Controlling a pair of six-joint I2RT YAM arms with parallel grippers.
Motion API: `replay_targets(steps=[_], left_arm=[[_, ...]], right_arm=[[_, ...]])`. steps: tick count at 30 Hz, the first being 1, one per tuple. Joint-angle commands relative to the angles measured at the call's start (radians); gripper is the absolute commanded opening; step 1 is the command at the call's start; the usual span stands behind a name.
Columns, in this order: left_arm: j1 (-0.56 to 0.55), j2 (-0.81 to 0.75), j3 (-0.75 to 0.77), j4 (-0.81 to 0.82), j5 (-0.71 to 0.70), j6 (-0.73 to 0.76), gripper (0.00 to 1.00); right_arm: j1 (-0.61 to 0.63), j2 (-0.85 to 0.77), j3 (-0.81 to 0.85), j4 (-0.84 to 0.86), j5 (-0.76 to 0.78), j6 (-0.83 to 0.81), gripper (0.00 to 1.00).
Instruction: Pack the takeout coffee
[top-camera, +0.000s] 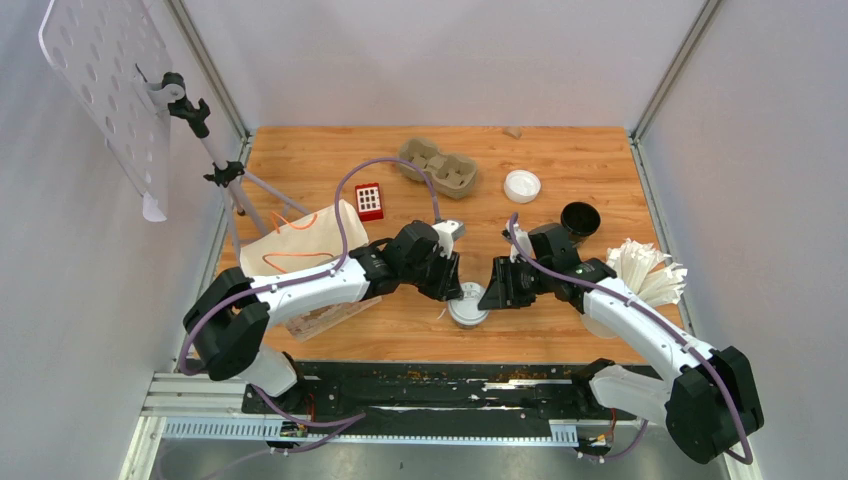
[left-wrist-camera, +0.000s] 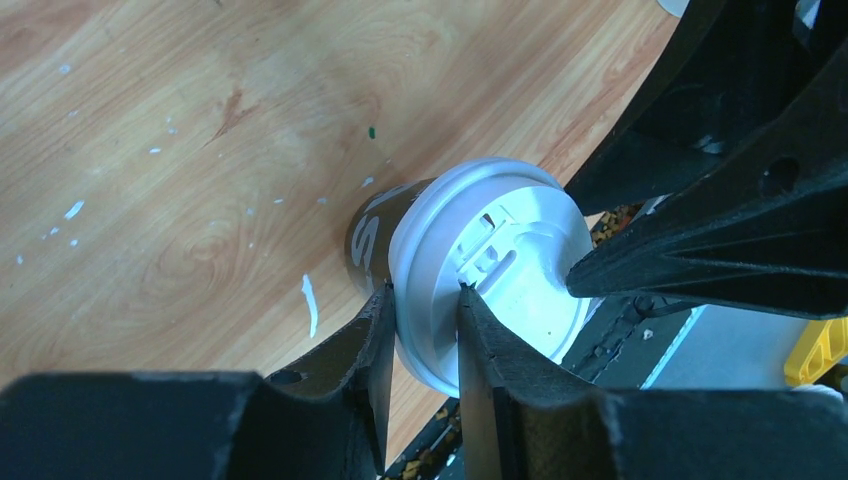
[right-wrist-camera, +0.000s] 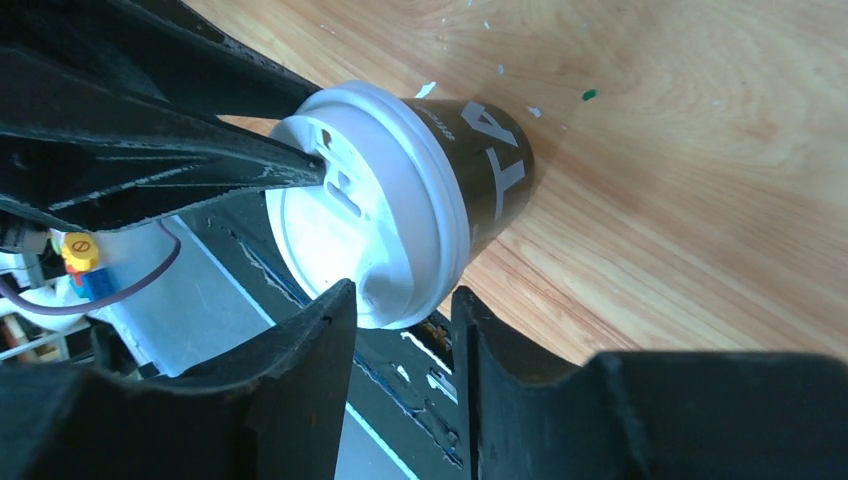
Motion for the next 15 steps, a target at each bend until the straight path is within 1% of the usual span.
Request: replay_targets(steps=[1, 3, 6, 12, 15], left_arm=[[-0.007, 0.046, 0.039, 0.006, 0.007, 0.081, 0.33], [-0.007, 0.055, 0.049, 0.009, 0.008, 0.094, 0.33], [-0.006, 0.066, 0.058, 0.012, 0.008, 0.114, 0.34], [-0.006, 0.074, 0.068, 0.016, 0.013, 0.132, 0.34], [-0.007, 0.082, 0.071, 0.014, 0.016, 0.134, 0.34]], right_arm=[[-0.005, -0.020, 0.087, -0.070, 0.073, -0.075, 0.43], [-0.014, -0.012, 0.098, -0.074, 0.074, -0.092, 0.46], [-0.037, 0.005, 0.113, -0.072, 0.056, -0.123, 0.46], [-0.081, 0.045, 0.145, -0.052, 0.005, -0.167, 0.37], [-0.092, 0.068, 0.147, -0.021, -0.046, -0.178, 0.35]])
